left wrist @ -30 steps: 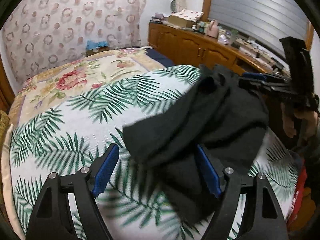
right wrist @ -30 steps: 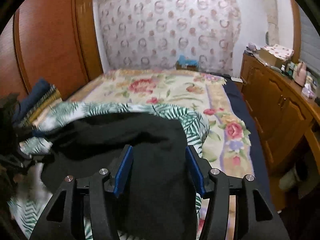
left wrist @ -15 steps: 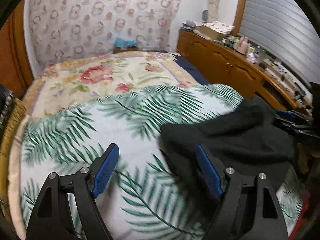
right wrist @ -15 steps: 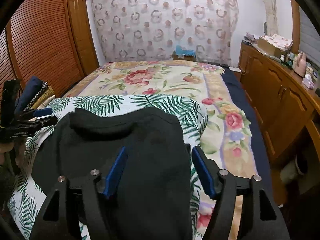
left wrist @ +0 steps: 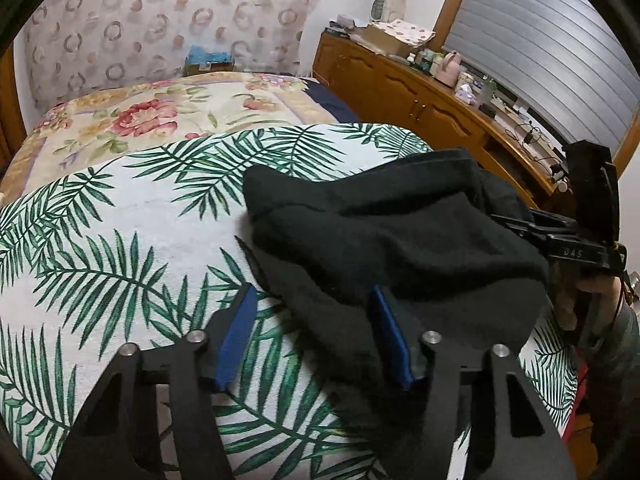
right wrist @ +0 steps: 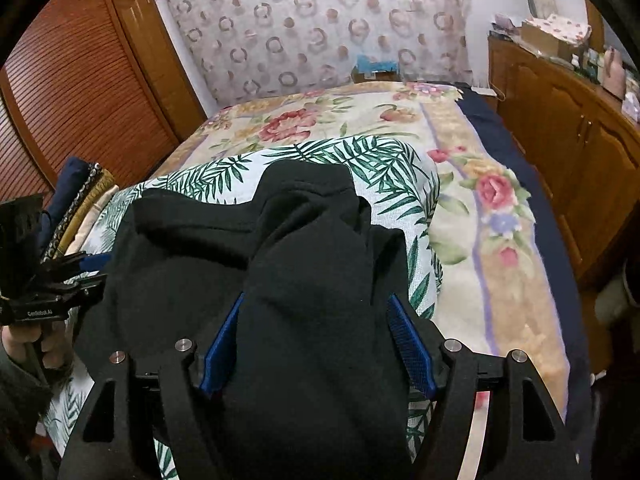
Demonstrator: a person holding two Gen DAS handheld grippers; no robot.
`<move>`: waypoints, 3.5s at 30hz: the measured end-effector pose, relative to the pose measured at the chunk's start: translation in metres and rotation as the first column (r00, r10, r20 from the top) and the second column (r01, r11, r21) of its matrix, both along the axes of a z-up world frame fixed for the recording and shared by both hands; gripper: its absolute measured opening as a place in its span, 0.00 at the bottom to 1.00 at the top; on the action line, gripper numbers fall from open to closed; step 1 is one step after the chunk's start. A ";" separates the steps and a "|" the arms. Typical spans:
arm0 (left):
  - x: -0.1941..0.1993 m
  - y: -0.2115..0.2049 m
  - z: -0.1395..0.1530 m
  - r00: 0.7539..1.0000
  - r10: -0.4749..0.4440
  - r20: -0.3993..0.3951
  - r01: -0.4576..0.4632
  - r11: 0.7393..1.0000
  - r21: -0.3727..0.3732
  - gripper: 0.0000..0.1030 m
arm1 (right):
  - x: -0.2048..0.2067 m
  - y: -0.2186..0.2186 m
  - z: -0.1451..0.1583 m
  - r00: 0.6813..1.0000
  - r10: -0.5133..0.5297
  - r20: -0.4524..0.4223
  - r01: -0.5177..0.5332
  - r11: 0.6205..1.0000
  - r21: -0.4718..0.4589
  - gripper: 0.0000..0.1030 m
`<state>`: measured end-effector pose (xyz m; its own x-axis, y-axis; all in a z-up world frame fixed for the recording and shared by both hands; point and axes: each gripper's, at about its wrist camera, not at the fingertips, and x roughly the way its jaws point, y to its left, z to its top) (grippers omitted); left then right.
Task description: Fold small clothes
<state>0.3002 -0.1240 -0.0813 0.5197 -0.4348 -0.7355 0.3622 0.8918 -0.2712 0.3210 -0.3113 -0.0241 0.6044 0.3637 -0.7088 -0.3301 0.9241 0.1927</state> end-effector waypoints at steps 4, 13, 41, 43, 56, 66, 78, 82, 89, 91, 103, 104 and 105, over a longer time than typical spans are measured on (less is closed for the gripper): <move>0.001 -0.001 -0.001 1.000 -0.001 0.001 0.001 1.000 -0.005 0.49 | -0.004 0.004 0.001 0.998 -0.018 0.053 0.020 0.999 -0.041 0.71; 0.002 -0.003 -0.003 0.999 -0.027 -0.024 0.025 0.998 -0.058 0.33 | 0.005 -0.001 -0.008 1.000 -0.013 0.008 0.013 1.000 -0.001 0.77; -0.107 0.137 0.116 0.925 0.180 0.334 -0.116 0.973 -0.201 0.10 | -0.053 0.119 0.071 0.915 0.260 0.309 -0.263 0.964 -0.034 0.23; -0.118 0.165 0.121 0.904 0.238 0.354 -0.180 0.965 -0.190 0.10 | -0.047 0.150 0.077 0.890 0.316 0.329 -0.320 0.946 -0.044 0.23; -0.167 0.307 0.129 0.744 0.534 0.402 -0.505 0.843 -0.186 0.10 | 0.011 0.357 0.107 0.704 0.589 0.396 -0.588 0.797 -0.138 0.23; -0.158 0.337 0.099 0.714 0.612 0.340 -0.626 0.776 -0.081 0.10 | 0.098 0.447 0.089 0.627 0.708 0.324 -0.678 0.701 -0.219 0.23; -0.146 0.348 0.075 0.710 0.651 0.268 -0.664 0.746 -0.053 0.12 | 0.136 0.490 0.077 0.721 0.634 0.280 -0.605 0.773 -0.192 0.54; -0.153 0.349 0.081 0.687 0.665 0.295 -0.679 0.731 -0.067 0.27 | 0.120 0.480 0.097 0.732 0.552 0.398 -0.538 0.828 -0.159 0.58; -0.162 0.346 0.104 0.622 0.656 0.427 -0.694 0.715 -0.087 0.77 | 0.100 0.484 0.111 0.695 0.570 0.438 -0.590 0.800 -0.104 0.58; -0.153 0.345 0.097 0.638 0.650 0.413 -0.689 0.721 -0.070 0.77 | 0.100 0.491 0.103 0.680 0.608 0.410 -0.616 0.777 -0.131 0.58; -0.129 0.350 0.038 0.721 0.649 0.243 -0.672 0.740 0.016 0.77 | 0.176 0.527 0.067 0.753 0.608 0.253 -0.610 0.788 -0.080 0.59; -0.128 0.347 0.040 0.720 0.649 0.245 -0.673 0.740 0.018 0.77 | 0.175 0.530 0.070 0.756 0.604 0.255 -0.607 0.791 -0.076 0.59; -0.130 0.346 0.041 0.721 0.647 0.249 -0.672 0.740 0.021 0.77 | 0.178 0.527 0.068 0.758 0.599 0.258 -0.602 0.795 -0.080 0.59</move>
<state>0.1705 0.2220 -0.0403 0.7920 0.1486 -0.5921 -0.2919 0.9441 -0.1534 0.4986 0.2159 0.0440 0.4185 0.7187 -0.5553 -0.8549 0.5182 0.0264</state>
